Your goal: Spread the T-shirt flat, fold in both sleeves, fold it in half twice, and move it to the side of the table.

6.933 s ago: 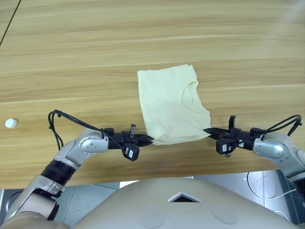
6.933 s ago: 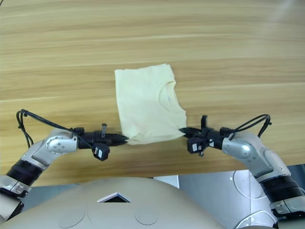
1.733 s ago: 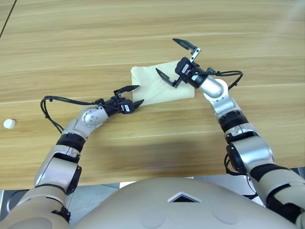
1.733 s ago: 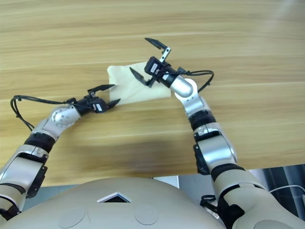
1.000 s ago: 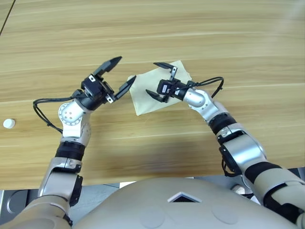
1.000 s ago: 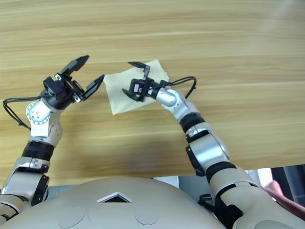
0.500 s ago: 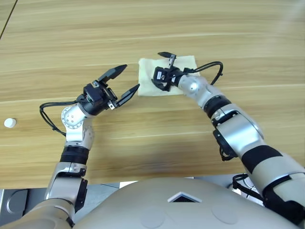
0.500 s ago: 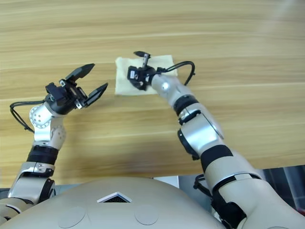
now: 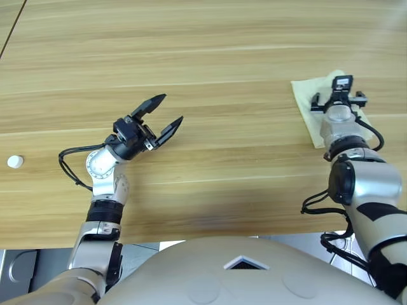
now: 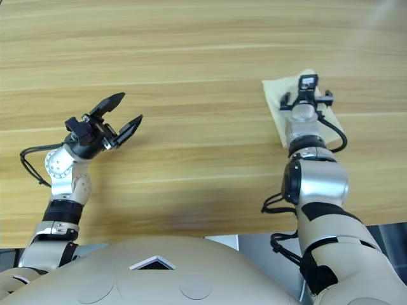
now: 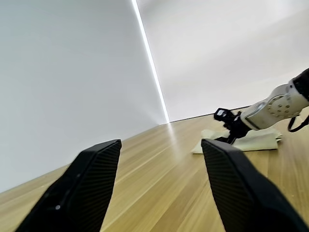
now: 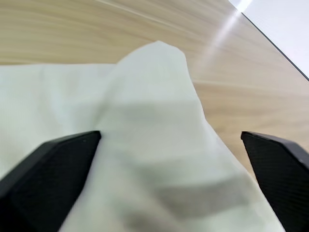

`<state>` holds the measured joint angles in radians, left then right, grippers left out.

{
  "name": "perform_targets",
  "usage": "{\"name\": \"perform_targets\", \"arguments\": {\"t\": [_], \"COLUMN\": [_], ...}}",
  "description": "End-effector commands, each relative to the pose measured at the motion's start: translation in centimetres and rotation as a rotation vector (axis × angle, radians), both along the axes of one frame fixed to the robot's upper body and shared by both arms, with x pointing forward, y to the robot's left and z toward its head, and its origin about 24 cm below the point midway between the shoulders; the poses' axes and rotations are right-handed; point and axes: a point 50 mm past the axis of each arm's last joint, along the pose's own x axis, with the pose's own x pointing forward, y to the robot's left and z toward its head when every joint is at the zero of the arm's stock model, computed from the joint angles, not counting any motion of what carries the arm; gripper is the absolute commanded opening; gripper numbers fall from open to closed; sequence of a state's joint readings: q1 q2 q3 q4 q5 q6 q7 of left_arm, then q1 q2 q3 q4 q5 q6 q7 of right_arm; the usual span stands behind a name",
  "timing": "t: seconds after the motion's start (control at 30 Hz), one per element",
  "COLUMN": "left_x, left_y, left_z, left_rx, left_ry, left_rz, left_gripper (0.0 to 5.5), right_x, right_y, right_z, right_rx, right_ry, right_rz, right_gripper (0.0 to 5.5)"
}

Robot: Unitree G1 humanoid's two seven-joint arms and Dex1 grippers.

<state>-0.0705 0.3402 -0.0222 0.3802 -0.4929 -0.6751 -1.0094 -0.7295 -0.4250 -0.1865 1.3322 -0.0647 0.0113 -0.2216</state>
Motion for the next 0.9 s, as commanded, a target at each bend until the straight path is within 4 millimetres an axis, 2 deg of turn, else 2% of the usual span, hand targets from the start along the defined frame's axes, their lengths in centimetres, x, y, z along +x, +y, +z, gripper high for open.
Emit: {"name": "perform_targets", "arguments": {"t": [0.03,0.17,0.3,0.47,0.5,0.57,0.63,0.67,0.73,0.77,0.83,0.9], "left_x": [0.9,2.2,3.4,5.9,6.4,7.5,8.4,8.6,8.7,8.7,8.3,7.7], "left_y": [0.8,1.7,2.4,2.8,2.8,2.5,2.1,2.0,2.0,2.2,2.6,2.9], "left_z": [-1.4,-2.4,-3.3,-3.6,-3.6,-3.7,-3.9,-4.0,-4.6,-4.9,-5.6,-6.4], "left_rx": [-0.022,-0.082,-0.15,-0.24,-0.25,-0.262,-0.252,-0.243,-0.239,-0.244,-0.272,-0.304], "left_ry": [0.059,0.121,0.181,0.252,0.272,0.336,0.398,0.421,0.483,0.508,0.558,0.611], "left_rz": [0.122,0.272,0.396,0.576,0.603,0.655,0.69,0.7,0.747,0.77,0.812,0.847], "left_gripper": [3.09,3.09,3.09,3.09,3.09,3.09,3.09,3.09,3.09,3.09,3.09,3.09], "right_x": [-4.6,-5.2,-4.0,0.4,1.6,4.0,5.4,5.6,5.8,5.7,5.2,4.5], "right_y": [-2.4,-4.0,-3.8,-2.7,-2.0,1.0,4.6,6.3,10.4,12.2,15.2,16.7], "right_z": [-3.7,-3.2,-2.1,3.2,4.8,8.5,10.7,11.2,10.9,10.3,7.8,5.4], "right_rx": [0.083,0.07,0.033,-0.148,-0.212,-0.397,-0.544,-0.596,-0.699,-0.697,-0.549,-0.296], "right_ry": [0.166,0.144,0.104,-0.136,-0.212,-0.412,-0.572,-0.631,-0.709,-0.716,-0.638,-0.527], "right_rz": [-0.186,-0.251,-0.211,-0.084,-0.031,0.128,0.281,0.351,0.529,0.612,0.782,0.862], "right_gripper": [5.39,5.39,5.39,5.39,5.39,5.39,5.39,5.39,5.39,5.39,5.39,5.39]}}
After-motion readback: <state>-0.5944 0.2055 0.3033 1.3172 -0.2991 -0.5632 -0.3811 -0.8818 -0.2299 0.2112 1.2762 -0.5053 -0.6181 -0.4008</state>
